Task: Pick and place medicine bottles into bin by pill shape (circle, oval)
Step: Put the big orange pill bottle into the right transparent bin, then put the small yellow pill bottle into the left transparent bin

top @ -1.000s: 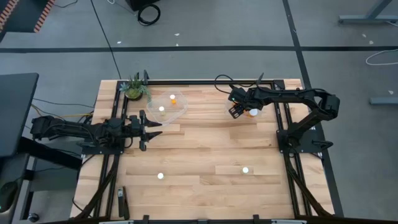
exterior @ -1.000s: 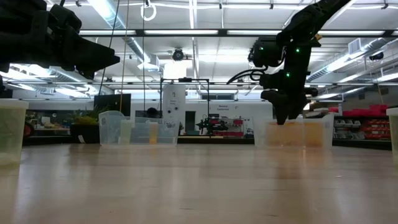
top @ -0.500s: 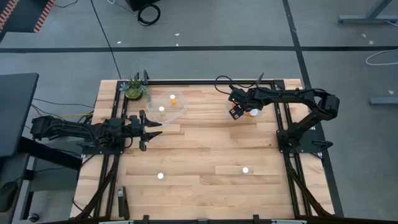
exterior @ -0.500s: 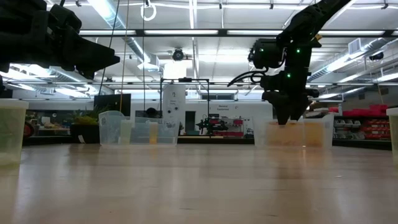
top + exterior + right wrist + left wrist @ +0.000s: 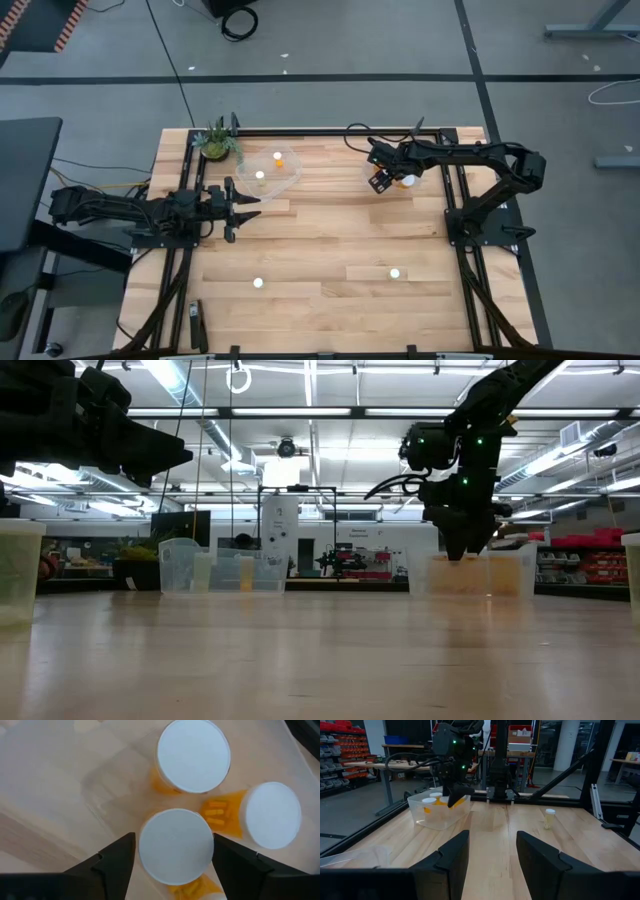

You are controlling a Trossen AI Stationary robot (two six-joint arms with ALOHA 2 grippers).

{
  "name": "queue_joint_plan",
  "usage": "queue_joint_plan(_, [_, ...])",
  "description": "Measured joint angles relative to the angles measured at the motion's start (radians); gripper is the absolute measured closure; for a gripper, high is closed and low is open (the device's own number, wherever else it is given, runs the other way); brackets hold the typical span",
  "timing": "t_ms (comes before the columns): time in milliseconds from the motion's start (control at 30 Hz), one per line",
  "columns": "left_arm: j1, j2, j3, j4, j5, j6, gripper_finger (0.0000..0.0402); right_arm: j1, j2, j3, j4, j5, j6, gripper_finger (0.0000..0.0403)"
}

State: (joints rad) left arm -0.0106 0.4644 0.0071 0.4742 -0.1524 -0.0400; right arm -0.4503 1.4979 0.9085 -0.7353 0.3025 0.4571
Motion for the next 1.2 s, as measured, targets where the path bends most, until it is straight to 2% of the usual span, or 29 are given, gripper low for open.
queue_joint_plan(367, [0.000, 0.000, 0.000, 0.000, 0.000, 0.000, 0.0230, 0.000, 0.000, 0.007, -0.028, -0.001, -0.001, 0.0085])
queue_joint_plan(600, [0.000, 0.000, 0.000, 0.000, 0.000, 0.000, 0.0230, 0.003, -0.016, 0.075, -0.092, 0.025, 0.013, 0.0079])
queue_joint_plan(767, [0.000, 0.000, 0.000, 0.000, 0.000, 0.000, 0.0230, 0.033, -0.090, 0.093, -0.116, 0.053, 0.023, 0.0079])
queue_joint_plan(1000, [0.000, 0.000, 0.000, 0.000, 0.000, 0.000, 0.0230, 0.176, -0.221, 0.093, -0.117, 0.020, 0.037, 0.0079])
queue_joint_plan(1200, [0.000, 0.000, 0.000, 0.000, 0.000, 0.000, 0.0230, 0.405, -0.223, 0.093, -0.107, -0.005, 0.112, 0.0079])
